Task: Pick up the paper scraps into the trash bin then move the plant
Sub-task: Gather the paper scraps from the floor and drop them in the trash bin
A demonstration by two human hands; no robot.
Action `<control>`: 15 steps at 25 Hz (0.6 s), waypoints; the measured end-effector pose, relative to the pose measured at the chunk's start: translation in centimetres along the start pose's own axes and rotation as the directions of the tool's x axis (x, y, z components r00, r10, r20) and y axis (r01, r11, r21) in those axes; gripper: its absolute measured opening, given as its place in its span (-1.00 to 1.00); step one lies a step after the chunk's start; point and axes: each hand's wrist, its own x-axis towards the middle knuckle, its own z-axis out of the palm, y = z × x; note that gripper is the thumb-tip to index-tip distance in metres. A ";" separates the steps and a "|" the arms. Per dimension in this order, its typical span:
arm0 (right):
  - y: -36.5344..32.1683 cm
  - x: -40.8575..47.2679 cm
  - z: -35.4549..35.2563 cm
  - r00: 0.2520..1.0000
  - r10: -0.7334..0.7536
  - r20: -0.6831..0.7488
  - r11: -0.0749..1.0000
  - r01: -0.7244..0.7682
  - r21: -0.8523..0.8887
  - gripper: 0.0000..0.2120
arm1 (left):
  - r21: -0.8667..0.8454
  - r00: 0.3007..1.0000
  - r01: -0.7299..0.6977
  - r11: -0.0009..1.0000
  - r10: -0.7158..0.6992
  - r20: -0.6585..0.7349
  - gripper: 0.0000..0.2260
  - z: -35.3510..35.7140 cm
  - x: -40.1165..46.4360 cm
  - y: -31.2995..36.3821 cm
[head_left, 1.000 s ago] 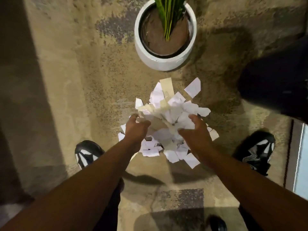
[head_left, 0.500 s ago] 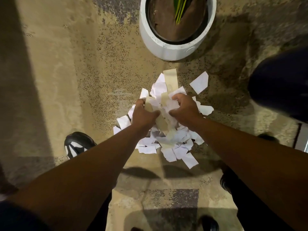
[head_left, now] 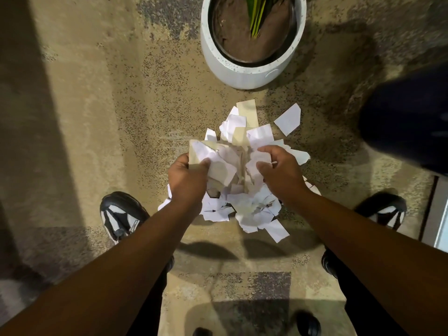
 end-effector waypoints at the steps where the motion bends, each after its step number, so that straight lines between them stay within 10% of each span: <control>1: -0.2 -1.1 -0.3 1.000 0.012 -0.007 1.000 -0.012 0.010 -0.78 | -0.061 0.999 0.047 0.997 -0.047 -0.004 -0.89 -0.2 -0.5 0.5; 7: -4.9 -8.1 -3.5 0.973 0.160 -0.164 0.913 -0.082 0.401 -0.83 | -0.288 0.964 0.186 0.939 -0.118 0.237 -0.86 0.2 -7.6 5.6; 15: -10.8 -17.3 -13.5 0.905 0.301 -0.301 0.488 0.125 0.864 -0.84 | -0.342 0.845 0.279 0.897 -0.060 0.531 -0.71 7.4 -19.4 12.3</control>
